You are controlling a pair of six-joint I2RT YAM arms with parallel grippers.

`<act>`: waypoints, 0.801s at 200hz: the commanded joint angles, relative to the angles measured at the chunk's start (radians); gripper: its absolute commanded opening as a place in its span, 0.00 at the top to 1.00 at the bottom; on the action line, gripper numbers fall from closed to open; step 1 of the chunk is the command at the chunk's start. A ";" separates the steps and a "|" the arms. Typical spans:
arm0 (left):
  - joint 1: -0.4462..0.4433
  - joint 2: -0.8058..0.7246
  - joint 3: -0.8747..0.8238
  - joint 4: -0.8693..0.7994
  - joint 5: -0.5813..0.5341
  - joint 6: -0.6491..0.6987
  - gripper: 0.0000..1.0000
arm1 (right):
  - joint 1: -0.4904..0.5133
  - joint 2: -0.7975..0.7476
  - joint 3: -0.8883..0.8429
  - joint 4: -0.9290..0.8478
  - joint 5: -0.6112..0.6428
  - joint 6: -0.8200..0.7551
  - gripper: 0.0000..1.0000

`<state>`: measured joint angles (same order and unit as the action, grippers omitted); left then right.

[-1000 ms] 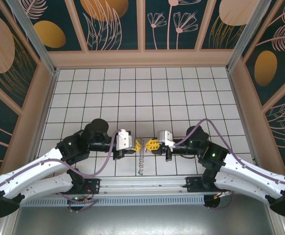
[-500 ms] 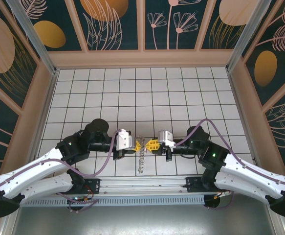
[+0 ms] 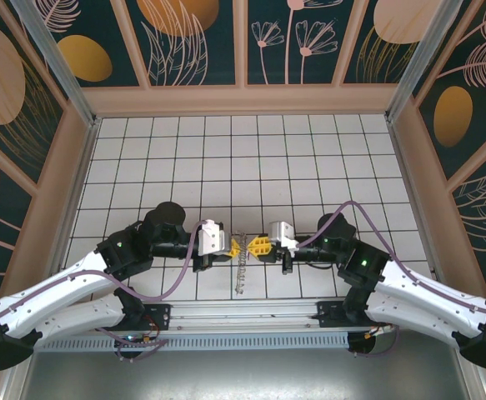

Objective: Put the keys on the keyring

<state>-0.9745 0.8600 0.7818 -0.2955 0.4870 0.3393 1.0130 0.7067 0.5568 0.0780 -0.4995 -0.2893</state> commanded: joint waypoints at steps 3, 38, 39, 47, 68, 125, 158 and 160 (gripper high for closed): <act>-0.003 -0.003 0.039 0.023 0.001 0.001 1.00 | -0.007 0.002 0.032 0.026 -0.022 -0.011 1.00; -0.003 -0.003 0.039 0.022 0.002 0.002 1.00 | -0.011 0.004 0.032 0.028 -0.026 -0.010 1.00; -0.003 -0.003 0.039 0.022 0.002 0.001 1.00 | -0.011 0.003 0.032 0.028 -0.026 -0.011 1.00; -0.003 -0.003 0.039 0.022 0.002 0.002 1.00 | -0.010 0.005 0.031 0.030 -0.028 -0.011 1.00; -0.002 -0.003 0.039 0.022 0.002 0.002 1.00 | -0.011 0.006 0.031 0.030 -0.034 -0.009 1.00; -0.003 -0.001 0.040 0.022 0.000 0.002 1.00 | -0.011 0.011 0.031 0.031 -0.052 -0.006 1.00; -0.002 -0.003 0.040 0.022 0.002 0.001 1.00 | -0.011 0.014 0.031 0.031 -0.048 -0.006 1.00; -0.002 -0.002 0.040 0.022 0.002 0.001 1.00 | -0.011 0.014 0.031 0.030 -0.048 -0.005 1.00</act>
<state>-0.9745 0.8604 0.7822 -0.2966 0.4866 0.3393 1.0077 0.7208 0.5568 0.0788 -0.5220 -0.2893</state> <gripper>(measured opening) 0.045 0.039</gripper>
